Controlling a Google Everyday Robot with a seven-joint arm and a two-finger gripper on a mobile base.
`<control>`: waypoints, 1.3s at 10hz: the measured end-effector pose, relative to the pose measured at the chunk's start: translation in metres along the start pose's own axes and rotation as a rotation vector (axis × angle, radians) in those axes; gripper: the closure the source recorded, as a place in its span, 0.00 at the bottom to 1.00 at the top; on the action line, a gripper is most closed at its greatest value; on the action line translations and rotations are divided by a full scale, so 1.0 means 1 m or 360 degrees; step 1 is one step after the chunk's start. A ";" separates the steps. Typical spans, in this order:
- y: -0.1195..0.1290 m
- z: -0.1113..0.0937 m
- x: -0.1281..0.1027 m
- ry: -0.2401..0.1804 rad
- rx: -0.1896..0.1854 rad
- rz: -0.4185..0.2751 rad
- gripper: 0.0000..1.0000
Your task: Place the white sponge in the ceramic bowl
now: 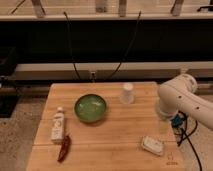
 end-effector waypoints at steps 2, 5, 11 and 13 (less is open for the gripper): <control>0.009 0.014 -0.003 0.0003 -0.0012 -0.0045 0.20; 0.026 0.041 -0.010 0.0011 -0.0038 -0.0119 0.20; 0.048 0.079 -0.018 0.0016 -0.0085 -0.0259 0.20; 0.053 0.088 -0.018 0.0009 -0.0096 -0.0283 0.20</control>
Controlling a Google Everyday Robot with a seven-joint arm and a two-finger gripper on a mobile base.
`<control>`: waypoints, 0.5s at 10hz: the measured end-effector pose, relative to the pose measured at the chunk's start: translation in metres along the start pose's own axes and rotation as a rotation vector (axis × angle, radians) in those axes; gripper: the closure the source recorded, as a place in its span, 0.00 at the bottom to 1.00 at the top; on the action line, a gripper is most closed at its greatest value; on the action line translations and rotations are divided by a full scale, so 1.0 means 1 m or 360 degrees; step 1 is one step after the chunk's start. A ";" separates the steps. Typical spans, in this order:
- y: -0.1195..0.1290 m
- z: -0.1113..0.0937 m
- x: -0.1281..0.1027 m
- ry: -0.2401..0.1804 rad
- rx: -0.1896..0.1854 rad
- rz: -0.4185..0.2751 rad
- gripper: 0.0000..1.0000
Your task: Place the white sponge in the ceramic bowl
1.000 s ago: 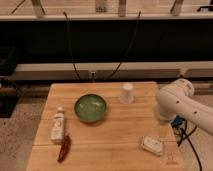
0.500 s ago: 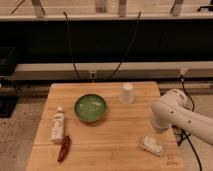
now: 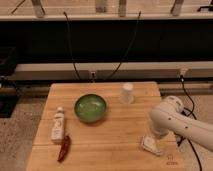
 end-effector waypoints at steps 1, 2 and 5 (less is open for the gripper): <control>0.003 0.007 0.000 -0.0001 -0.0003 -0.0014 0.20; 0.005 0.012 0.000 -0.0001 -0.0002 -0.0034 0.20; 0.009 0.024 0.003 -0.0003 0.0000 -0.0054 0.20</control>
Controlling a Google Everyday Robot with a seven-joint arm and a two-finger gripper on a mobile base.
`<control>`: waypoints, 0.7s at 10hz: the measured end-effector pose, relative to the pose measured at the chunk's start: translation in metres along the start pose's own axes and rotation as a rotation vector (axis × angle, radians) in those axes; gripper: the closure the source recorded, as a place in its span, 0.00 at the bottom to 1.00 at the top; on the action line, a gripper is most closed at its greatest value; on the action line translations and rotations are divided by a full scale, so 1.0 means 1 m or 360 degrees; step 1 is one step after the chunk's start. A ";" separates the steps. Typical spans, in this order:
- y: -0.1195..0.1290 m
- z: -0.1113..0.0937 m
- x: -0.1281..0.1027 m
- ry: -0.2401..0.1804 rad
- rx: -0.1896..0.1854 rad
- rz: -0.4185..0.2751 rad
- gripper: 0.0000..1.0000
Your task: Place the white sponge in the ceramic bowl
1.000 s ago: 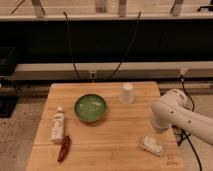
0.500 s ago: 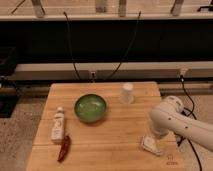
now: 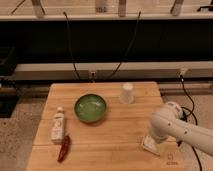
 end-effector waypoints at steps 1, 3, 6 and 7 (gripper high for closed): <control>0.001 0.004 0.002 -0.0003 -0.0001 0.0007 0.20; 0.002 0.012 0.004 -0.0020 -0.0005 0.0019 0.20; 0.003 0.019 0.007 -0.0030 -0.0005 0.0030 0.20; 0.004 0.021 0.007 -0.0030 -0.0004 0.0029 0.20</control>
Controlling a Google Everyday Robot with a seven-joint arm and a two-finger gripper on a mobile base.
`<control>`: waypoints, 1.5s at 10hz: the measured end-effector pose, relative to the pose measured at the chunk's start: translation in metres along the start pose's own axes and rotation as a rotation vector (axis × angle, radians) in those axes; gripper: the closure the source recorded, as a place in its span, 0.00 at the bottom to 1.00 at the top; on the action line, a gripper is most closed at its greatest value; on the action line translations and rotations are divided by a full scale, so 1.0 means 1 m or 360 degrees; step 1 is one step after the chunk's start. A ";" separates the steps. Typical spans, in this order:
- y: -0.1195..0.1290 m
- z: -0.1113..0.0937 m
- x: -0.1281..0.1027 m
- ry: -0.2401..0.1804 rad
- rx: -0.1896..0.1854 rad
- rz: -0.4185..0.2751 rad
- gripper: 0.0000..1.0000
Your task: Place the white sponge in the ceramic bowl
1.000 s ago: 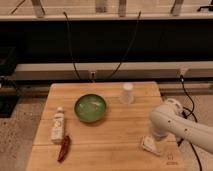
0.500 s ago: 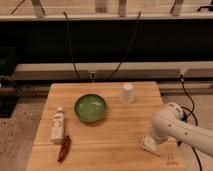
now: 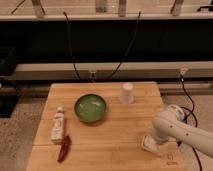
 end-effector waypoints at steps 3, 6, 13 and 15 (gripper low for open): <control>0.001 0.008 0.000 0.0000 0.0008 0.0003 0.24; 0.002 0.013 0.001 -0.0001 0.0014 0.0001 0.51; 0.003 0.009 -0.001 -0.0004 0.0009 0.0001 1.00; -0.005 -0.001 -0.001 0.0005 0.0019 -0.0016 1.00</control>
